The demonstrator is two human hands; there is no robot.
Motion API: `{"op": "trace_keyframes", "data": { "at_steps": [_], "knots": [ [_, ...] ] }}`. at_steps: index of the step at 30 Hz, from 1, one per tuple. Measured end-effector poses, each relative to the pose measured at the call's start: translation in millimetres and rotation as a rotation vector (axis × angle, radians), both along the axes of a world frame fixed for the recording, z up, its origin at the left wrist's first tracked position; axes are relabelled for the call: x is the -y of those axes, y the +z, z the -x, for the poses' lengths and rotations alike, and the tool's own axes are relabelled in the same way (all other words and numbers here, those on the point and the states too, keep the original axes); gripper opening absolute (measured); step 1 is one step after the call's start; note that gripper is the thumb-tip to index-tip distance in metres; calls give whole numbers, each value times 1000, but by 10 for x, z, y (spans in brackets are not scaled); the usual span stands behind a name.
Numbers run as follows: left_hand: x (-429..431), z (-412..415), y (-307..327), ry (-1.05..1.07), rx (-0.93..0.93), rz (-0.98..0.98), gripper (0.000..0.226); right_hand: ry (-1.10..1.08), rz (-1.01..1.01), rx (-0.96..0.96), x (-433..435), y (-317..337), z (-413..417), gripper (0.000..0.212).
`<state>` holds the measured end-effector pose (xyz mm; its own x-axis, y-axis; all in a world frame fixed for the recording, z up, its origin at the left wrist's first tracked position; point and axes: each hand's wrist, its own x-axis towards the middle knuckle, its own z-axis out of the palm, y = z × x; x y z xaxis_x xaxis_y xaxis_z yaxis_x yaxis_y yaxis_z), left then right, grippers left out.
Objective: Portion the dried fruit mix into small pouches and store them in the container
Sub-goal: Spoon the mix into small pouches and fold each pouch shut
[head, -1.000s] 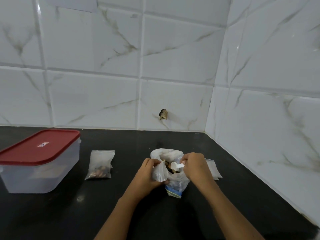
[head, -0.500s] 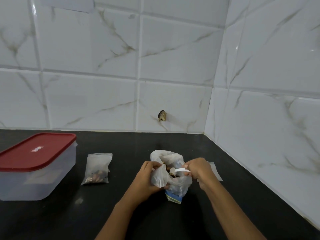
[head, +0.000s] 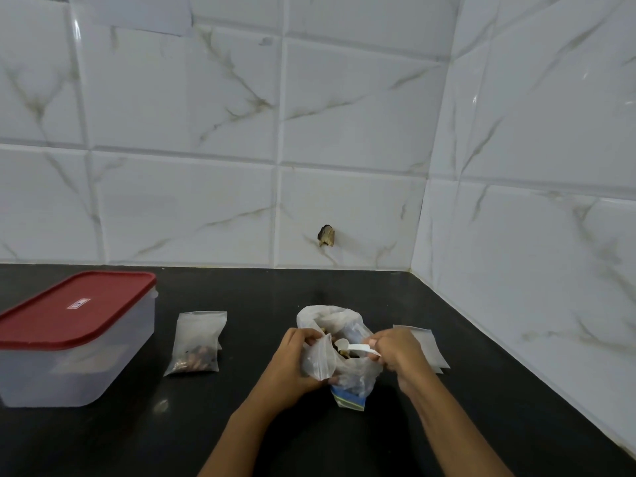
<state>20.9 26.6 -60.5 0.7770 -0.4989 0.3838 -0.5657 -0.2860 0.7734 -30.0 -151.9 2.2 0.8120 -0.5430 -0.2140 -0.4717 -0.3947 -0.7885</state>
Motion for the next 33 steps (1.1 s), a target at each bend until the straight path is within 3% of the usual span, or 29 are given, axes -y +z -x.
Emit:
{"op": "trace_keyframes", "data": {
  "at_steps": [3, 5, 7, 9, 11, 13, 16, 20, 28, 33],
  "knots": [
    [-9, -2, 0, -9, -6, -3, 63, -21, -267, 46, 85, -55, 6, 23],
    [-4, 9, -1, -16, -4, -10, 62, -5, -291, 72, 118, -55, 40, 24],
    [5, 3, 1, -16, -9, -18, 62, 70, -64, 99, 98, -38, 35, 22],
    [1, -6, 12, -16, -20, -18, 61, 186, 205, 251, 34, -39, 9, 23],
    [-13, -12, 22, -25, -22, -23, 59, 205, 293, 320, -43, -52, -12, 24],
    [-22, -6, 26, -37, -26, -39, 58, 139, 177, 230, -42, -55, -56, 22],
    [-10, -1, 27, -36, -23, -49, 58, -18, -195, 43, 36, -52, -115, 22],
    [3, 7, 37, -5, -28, -54, 57, -95, -586, 167, 108, -155, -94, 28],
    [-14, 38, 84, 38, -70, -5, 78, -103, -473, 249, 62, -83, 54, 29],
    [-16, 29, 56, 115, -10, 32, 62, -52, -377, 290, 47, 23, 191, 28]
  ]
}}
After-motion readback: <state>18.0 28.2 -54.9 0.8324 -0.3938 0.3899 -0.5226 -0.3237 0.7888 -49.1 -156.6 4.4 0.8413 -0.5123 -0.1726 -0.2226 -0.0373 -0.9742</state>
